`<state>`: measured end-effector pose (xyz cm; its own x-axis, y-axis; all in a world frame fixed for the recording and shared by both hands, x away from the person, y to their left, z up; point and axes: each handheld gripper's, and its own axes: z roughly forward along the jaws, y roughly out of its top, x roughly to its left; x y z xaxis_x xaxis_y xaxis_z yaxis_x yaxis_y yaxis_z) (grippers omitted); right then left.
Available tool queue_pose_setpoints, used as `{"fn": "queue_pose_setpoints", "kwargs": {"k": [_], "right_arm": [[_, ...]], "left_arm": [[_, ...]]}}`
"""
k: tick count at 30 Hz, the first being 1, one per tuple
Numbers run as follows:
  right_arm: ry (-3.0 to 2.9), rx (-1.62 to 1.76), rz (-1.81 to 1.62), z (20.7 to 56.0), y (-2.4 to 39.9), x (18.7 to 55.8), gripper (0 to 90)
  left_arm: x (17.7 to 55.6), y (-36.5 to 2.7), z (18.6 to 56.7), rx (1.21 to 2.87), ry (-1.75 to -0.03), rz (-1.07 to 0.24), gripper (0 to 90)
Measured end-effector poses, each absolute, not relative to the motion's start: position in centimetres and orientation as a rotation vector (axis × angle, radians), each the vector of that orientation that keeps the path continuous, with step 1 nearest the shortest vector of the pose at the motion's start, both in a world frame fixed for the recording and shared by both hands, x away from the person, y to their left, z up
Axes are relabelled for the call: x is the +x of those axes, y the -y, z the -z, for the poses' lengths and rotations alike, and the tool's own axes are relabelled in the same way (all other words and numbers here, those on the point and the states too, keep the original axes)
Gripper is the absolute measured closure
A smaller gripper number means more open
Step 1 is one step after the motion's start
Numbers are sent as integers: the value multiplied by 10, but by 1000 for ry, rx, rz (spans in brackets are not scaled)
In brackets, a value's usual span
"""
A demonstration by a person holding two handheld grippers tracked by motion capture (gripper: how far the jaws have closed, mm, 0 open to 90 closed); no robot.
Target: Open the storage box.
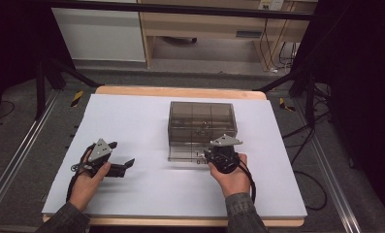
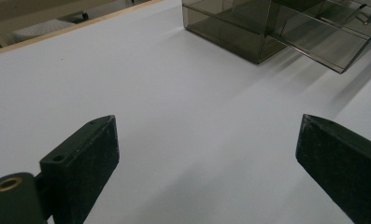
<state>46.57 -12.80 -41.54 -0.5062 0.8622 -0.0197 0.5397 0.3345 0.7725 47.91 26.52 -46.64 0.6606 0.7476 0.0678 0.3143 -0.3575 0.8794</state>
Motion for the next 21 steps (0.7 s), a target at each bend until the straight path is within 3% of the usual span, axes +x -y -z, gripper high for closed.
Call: {"fn": "queue_pose_setpoints", "kwargs": {"k": [11,14,21], "right_arm": [[-2149,1159,-1113,431,139,448,855],[-2129,1133,-1155,434,145,440,867],[-2093,1117,-1204,448,153,426,897]], "left_arm": [[475,-258,459,1927,-823,-606,53],[476,-249,455,1915,-842,-550,56],[480,-234,436,1916,-859,-576,107]]}}
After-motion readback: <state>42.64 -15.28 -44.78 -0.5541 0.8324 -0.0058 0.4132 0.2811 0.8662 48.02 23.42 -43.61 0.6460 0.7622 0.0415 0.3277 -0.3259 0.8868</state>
